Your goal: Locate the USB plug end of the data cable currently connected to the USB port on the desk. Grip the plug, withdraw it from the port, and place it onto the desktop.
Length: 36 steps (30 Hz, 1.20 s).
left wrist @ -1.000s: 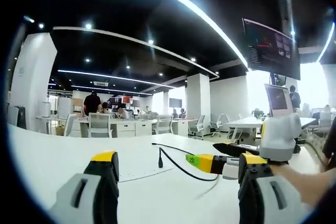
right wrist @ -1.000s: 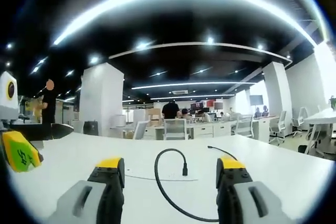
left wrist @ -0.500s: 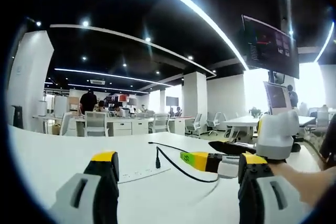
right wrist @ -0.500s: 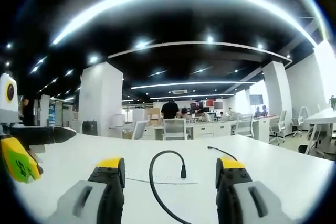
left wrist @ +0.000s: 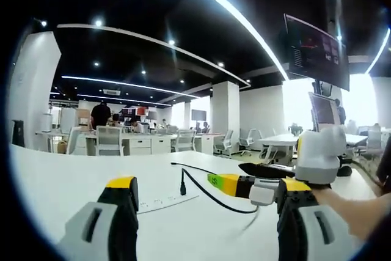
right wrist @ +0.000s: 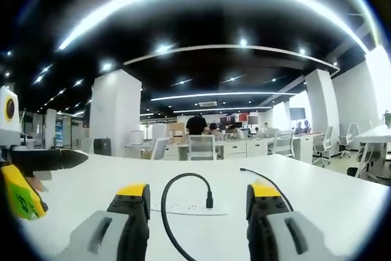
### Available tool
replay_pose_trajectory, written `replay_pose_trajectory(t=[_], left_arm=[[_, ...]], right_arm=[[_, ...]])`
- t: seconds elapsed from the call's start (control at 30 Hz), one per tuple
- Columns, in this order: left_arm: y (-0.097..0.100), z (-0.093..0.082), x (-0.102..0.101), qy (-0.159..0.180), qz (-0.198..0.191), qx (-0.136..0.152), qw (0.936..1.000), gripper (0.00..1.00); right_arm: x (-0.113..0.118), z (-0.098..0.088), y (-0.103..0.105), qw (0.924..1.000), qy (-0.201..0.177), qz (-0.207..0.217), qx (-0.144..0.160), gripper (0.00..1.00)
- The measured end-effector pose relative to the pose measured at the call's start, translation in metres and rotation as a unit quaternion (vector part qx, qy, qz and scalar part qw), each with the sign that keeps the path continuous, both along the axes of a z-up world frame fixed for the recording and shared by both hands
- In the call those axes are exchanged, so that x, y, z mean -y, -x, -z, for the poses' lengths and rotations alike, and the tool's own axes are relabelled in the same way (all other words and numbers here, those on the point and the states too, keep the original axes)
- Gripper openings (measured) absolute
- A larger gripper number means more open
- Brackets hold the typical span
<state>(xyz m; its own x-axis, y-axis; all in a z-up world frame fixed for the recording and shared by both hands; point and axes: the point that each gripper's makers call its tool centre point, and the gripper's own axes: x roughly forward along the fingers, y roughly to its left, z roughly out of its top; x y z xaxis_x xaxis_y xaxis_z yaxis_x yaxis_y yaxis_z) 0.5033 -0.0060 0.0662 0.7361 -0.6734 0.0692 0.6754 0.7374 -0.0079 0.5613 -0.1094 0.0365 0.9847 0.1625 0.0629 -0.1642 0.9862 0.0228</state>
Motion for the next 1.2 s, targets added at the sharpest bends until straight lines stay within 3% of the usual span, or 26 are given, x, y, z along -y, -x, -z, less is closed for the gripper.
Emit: replay_pose_trajectory(t=[0.3,1.2], left_arm=[[-0.01,0.003,0.004,-0.01,0.006,0.001,0.9999,0.94],[-0.043,0.004,0.015,0.004,0.029,0.003,0.9996,0.94]], right_arm=[[0.003,0.002,-0.011,1.0,0.001,0.004,0.0,0.65],[0.015,0.02,-0.054,0.9994,0.024,0.016,-0.017,0.65]])
